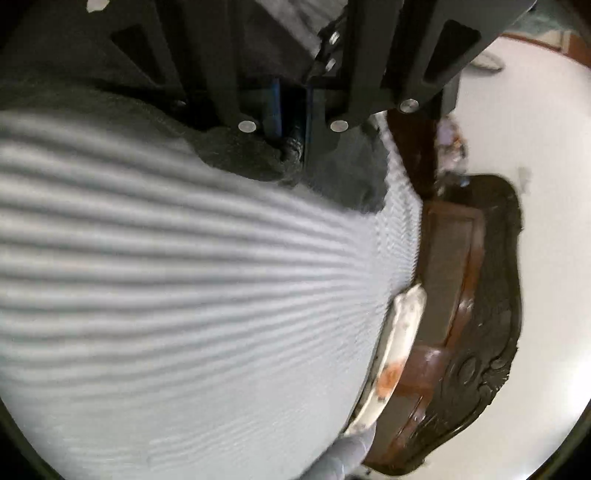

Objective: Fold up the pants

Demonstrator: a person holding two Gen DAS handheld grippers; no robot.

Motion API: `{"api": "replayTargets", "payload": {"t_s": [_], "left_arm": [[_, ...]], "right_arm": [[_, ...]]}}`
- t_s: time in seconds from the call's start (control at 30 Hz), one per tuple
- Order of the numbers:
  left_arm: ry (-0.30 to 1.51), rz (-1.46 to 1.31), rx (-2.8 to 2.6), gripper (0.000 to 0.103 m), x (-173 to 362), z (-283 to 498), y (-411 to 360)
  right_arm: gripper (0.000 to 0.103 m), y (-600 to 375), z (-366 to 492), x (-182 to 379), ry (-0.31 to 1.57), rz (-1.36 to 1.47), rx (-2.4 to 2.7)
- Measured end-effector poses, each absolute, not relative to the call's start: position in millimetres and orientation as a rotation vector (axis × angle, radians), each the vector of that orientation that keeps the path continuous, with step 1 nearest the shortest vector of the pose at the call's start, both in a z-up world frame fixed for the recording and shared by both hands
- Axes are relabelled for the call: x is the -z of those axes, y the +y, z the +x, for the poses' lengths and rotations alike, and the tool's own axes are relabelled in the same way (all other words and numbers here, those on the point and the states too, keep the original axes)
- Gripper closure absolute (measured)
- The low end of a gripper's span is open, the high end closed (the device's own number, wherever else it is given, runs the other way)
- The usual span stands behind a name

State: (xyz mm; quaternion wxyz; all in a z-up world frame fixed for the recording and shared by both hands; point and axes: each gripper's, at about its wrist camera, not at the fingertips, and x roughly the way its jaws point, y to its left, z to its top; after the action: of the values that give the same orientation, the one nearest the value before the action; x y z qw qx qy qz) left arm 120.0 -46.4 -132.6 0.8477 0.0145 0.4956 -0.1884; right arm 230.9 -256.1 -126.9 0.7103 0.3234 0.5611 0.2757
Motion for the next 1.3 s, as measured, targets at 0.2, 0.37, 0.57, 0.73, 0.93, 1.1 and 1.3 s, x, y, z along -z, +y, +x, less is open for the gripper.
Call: {"api": "replayTargets", "payload": {"t_s": [0.2,0.37,0.57,0.73,0.93,1.1,1.3], "left_arm": [[1.046,0.051,0.393,0.072,136.4,114.1,-46.9],[1.047,0.065,0.393,0.072,137.2,114.6,-50.9],[1.051,0.066,0.391,0.072,136.8,113.6,-52.5],[1.093,0.017,0.396,0.072,136.5,104.9,-46.8],[1.1,0.06,0.377,0.072,137.9,93.3,-52.6],[1.122,0.061,0.371,0.072,142.1,86.2,-50.5],[1.113,0.099,0.363,0.072,143.2,79.8,-54.6]], "right_arm": [[0.094,-246.7,262.7,153.9,1.304,0.561,-0.461],[0.094,-260.7,269.4,174.3,1.384,0.66,-0.46],[0.068,-282.1,266.4,145.7,1.31,0.588,-0.372],[0.067,-290.7,245.6,110.7,1.238,0.531,-0.406],[0.068,-263.4,217.0,133.2,1.32,0.493,-0.468],[0.072,-273.6,222.9,148.6,1.221,0.441,-0.247],[0.069,-310.9,214.9,136.4,1.151,0.579,-0.2]]}}
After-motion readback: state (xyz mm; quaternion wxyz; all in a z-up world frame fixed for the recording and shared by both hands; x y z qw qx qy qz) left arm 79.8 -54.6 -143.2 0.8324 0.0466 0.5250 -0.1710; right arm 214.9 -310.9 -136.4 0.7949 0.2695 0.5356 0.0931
